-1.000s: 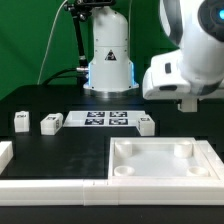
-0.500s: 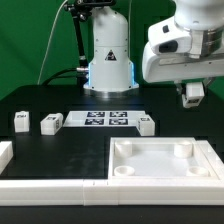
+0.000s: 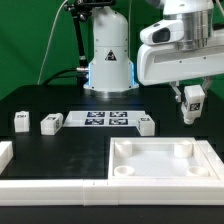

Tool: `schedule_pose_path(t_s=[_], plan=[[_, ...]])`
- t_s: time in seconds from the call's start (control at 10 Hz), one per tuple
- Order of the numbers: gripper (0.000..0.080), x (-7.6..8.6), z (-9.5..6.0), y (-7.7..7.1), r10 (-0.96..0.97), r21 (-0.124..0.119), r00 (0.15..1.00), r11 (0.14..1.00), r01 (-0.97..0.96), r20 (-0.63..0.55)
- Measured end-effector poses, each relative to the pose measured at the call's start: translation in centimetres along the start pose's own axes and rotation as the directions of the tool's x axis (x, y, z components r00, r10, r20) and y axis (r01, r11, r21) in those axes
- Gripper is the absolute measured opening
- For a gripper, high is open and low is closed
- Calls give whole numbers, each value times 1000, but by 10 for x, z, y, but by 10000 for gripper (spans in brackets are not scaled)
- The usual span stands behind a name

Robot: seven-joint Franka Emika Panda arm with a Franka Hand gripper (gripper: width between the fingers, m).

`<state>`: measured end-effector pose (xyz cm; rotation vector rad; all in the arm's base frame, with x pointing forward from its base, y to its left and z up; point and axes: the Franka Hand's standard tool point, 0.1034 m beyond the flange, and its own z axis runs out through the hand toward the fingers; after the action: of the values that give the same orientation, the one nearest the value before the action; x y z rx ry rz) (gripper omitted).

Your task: Assemble one leg

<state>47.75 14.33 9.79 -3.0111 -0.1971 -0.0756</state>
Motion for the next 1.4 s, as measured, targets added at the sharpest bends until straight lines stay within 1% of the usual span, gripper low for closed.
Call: schedule_pose_path(t_s=[0.1, 0.2, 0.5, 0.6, 0.7, 0.8, 0.9, 1.0, 1.1, 1.2, 1.3, 1.4], plan=[[290, 11, -4, 2, -22, -5, 997, 1000, 22, -67], [290, 7, -1, 1, -20, -6, 997, 1000, 20, -75], [290, 7, -1, 2, -19, -6, 997, 1000, 19, -73], [290, 9, -1, 4, -33, -8, 997, 999, 33, -71], [290, 27, -5, 13, -51, -8, 996, 999, 50, -75], [290, 47, -8, 18, -60, -7, 994, 998, 60, -90], [290, 64, -9, 20, -59, -5, 992, 998, 59, -109], [290, 78, -7, 23, -65, -4, 990, 998, 65, -124], [290, 90, -4, 30, -97, -11, 984, 995, 97, -148], [290, 100, 3, 39, -126, -19, 978, 992, 125, -165], [290, 103, 9, 45, -150, -27, 974, 989, 148, -172], [290, 102, 9, 43, -142, -25, 975, 990, 140, -172]])
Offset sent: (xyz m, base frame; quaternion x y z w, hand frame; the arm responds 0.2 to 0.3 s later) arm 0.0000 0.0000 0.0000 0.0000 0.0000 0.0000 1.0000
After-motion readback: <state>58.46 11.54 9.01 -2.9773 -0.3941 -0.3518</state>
